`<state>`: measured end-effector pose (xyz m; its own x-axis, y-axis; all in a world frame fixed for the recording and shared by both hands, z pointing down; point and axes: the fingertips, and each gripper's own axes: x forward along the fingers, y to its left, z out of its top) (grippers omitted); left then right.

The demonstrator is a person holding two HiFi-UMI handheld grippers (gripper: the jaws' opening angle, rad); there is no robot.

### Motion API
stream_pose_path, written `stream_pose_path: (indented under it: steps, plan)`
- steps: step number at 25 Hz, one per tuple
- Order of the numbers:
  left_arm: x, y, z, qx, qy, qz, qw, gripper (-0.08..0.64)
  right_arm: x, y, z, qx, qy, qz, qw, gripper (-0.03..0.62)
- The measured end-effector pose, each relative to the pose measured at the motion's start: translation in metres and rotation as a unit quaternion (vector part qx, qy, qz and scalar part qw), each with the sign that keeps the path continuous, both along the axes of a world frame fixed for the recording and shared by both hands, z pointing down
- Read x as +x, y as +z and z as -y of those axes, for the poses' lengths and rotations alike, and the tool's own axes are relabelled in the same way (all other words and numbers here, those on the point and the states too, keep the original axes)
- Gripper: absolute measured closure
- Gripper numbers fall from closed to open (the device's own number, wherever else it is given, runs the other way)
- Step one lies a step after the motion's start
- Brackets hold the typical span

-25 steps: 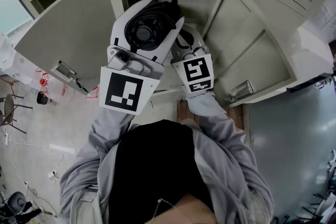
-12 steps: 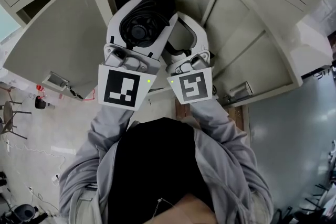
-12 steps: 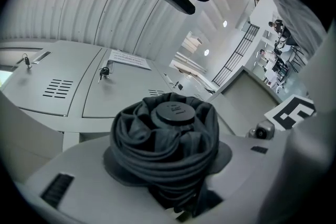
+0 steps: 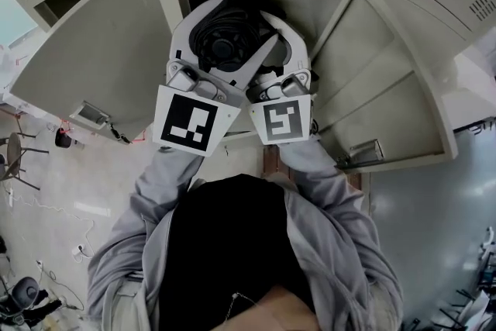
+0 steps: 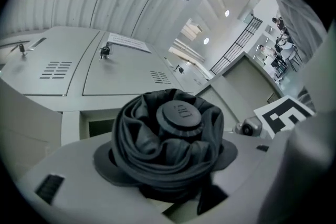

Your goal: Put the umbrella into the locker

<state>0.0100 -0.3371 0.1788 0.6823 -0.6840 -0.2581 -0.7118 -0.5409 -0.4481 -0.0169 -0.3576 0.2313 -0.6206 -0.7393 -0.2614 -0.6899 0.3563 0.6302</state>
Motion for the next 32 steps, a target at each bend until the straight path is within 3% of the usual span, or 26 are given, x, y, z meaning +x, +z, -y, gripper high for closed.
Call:
stream_pose_path:
  steps: [9,21,32]
  plan:
    - [-0.011,0.019,0.003,-0.034,-0.009,0.022,0.9991,0.248,-0.008,0.012,0.013,0.0,0.004,-0.001,1.0,0.371]
    - [-0.024,0.037,0.005,-0.069,-0.02,0.016,0.9973,0.244,-0.013,0.026,0.026,-0.019,0.021,-0.01,1.0,0.371]
    - [-0.03,0.044,-0.01,-0.089,-0.001,-0.002,0.996,0.244,-0.005,0.033,0.039,-0.035,0.033,-0.006,0.999,0.371]
